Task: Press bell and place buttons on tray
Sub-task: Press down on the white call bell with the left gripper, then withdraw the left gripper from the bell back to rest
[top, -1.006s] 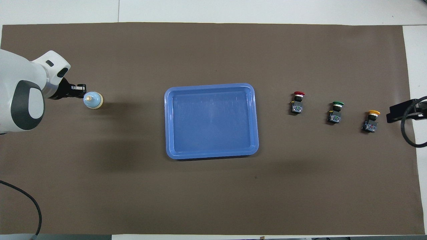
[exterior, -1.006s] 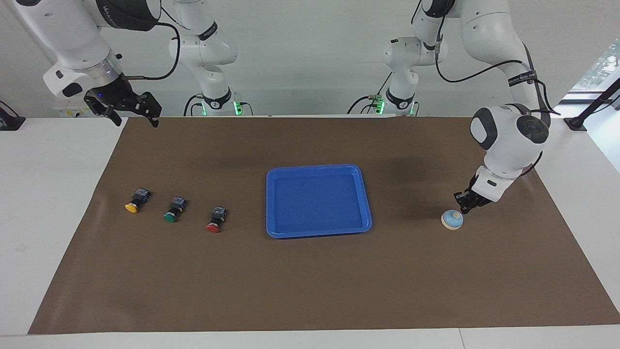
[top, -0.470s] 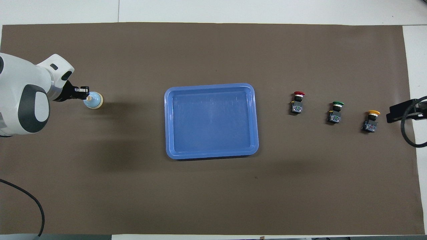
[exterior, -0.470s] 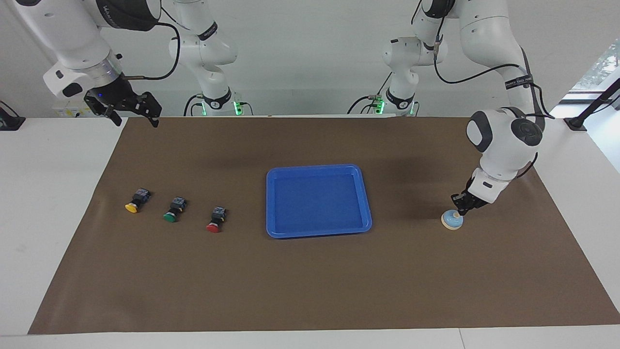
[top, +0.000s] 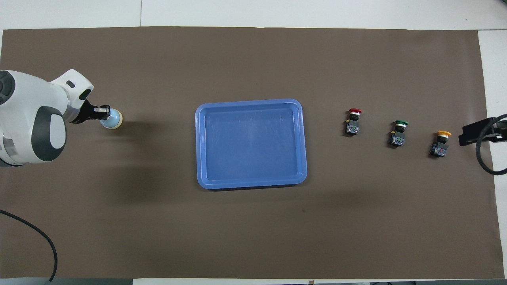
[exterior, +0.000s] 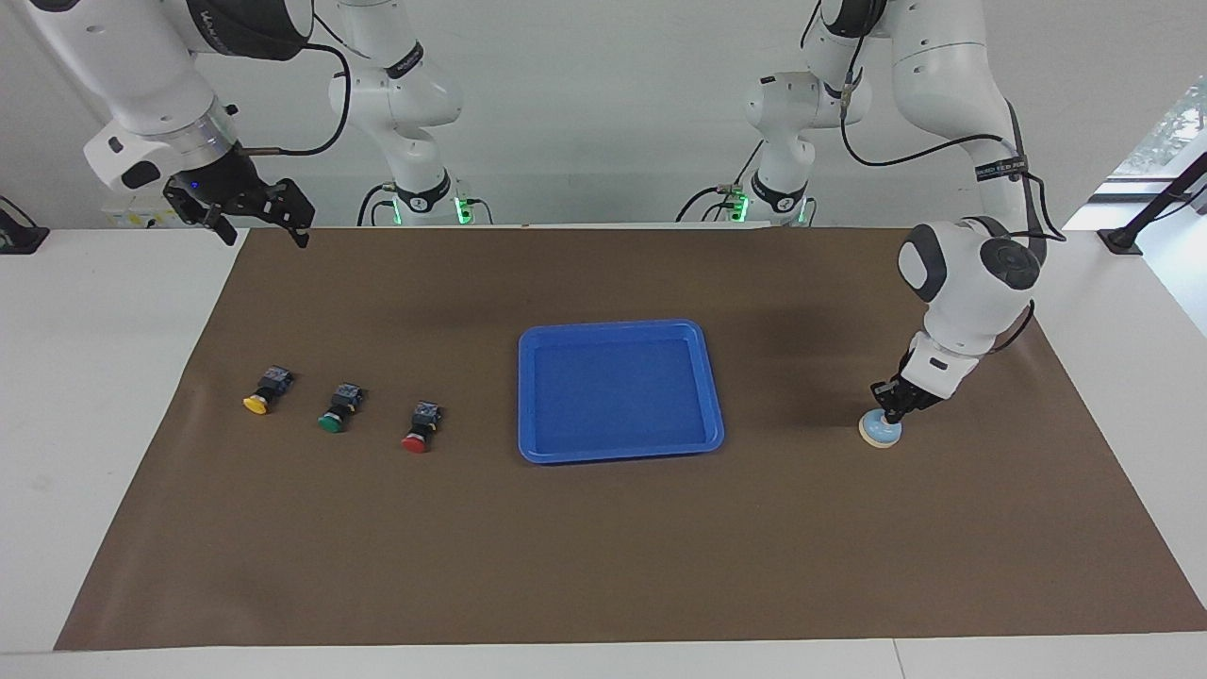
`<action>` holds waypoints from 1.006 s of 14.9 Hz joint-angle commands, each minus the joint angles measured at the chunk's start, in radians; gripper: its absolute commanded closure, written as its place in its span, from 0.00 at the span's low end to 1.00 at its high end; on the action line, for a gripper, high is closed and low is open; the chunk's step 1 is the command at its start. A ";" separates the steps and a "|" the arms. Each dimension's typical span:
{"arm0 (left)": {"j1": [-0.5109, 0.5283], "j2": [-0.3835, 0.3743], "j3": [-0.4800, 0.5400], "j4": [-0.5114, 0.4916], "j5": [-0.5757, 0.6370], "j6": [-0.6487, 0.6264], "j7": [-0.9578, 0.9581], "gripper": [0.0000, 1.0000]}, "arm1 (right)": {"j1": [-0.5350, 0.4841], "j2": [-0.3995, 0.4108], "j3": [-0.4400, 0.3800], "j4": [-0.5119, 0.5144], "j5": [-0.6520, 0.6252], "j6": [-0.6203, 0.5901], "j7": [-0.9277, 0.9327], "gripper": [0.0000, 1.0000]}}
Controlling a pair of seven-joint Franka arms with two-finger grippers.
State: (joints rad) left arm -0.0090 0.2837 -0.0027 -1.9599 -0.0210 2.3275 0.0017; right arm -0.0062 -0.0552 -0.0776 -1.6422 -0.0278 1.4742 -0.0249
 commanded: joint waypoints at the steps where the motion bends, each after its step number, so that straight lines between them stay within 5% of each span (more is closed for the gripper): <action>1: -0.009 -0.003 0.006 -0.001 0.003 -0.034 -0.003 1.00 | -0.001 -0.017 0.002 -0.016 -0.015 0.005 -0.013 0.00; 5: -0.009 -0.113 0.006 0.067 0.003 -0.288 -0.003 1.00 | -0.001 -0.017 0.002 -0.016 -0.015 0.005 -0.013 0.00; 6: -0.008 -0.157 0.006 0.070 0.003 -0.342 -0.003 0.76 | -0.001 -0.017 0.002 -0.016 -0.015 0.005 -0.013 0.00; 11: -0.002 -0.371 0.004 0.093 0.003 -0.549 0.001 0.05 | -0.001 -0.017 0.002 -0.016 -0.015 0.005 -0.013 0.00; 15: 0.000 -0.386 0.004 0.225 0.003 -0.736 0.003 0.00 | 0.002 -0.018 0.007 -0.018 -0.015 -0.015 -0.016 0.00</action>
State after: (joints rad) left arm -0.0086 -0.1243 -0.0006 -1.8094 -0.0210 1.6714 0.0017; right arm -0.0061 -0.0552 -0.0768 -1.6425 -0.0278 1.4695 -0.0249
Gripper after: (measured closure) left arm 0.057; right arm 0.000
